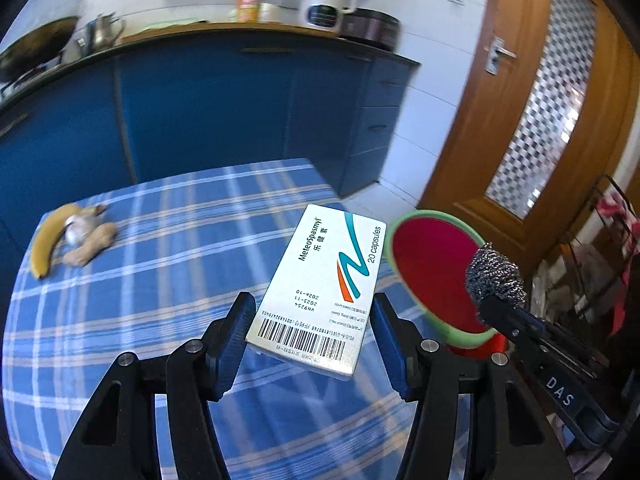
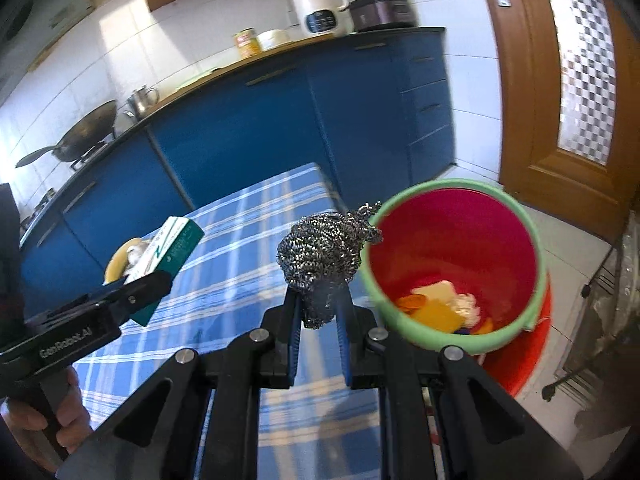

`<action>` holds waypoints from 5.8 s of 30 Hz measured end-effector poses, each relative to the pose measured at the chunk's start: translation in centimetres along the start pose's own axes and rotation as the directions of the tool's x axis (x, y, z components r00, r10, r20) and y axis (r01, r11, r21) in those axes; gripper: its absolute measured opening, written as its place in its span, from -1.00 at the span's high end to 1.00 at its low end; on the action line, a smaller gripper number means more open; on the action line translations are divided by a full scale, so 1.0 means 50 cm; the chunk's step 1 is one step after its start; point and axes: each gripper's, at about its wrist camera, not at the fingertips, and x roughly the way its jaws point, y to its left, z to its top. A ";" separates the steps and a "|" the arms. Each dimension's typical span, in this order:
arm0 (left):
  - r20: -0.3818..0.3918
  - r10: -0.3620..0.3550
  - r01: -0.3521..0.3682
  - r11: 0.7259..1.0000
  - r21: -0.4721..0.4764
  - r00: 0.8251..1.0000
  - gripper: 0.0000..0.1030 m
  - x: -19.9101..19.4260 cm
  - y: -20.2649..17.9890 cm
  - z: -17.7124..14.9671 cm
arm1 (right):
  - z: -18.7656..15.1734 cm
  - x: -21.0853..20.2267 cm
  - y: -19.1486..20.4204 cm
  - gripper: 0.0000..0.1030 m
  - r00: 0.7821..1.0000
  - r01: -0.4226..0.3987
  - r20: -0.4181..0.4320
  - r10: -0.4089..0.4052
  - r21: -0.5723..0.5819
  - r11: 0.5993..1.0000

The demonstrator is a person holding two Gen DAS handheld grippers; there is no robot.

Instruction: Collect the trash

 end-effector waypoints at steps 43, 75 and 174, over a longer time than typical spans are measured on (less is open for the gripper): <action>-0.149 -0.113 0.138 0.977 0.164 0.982 -0.17 0.250 -0.259 0.023 | 0.000 0.027 -0.300 0.32 0.992 0.122 -0.004 -0.124 0.180 0.976; -0.022 -0.003 0.004 0.999 0.046 1.000 -0.31 0.028 -0.111 -0.034 | -0.031 -0.114 -0.140 -0.17 0.993 0.071 0.086 -0.079 0.088 0.994; 0.128 0.268 -0.246 0.955 -0.166 0.955 -0.51 -0.277 0.057 -0.181 | -0.136 -0.246 0.091 -0.65 0.993 -0.008 0.119 0.019 -0.089 0.996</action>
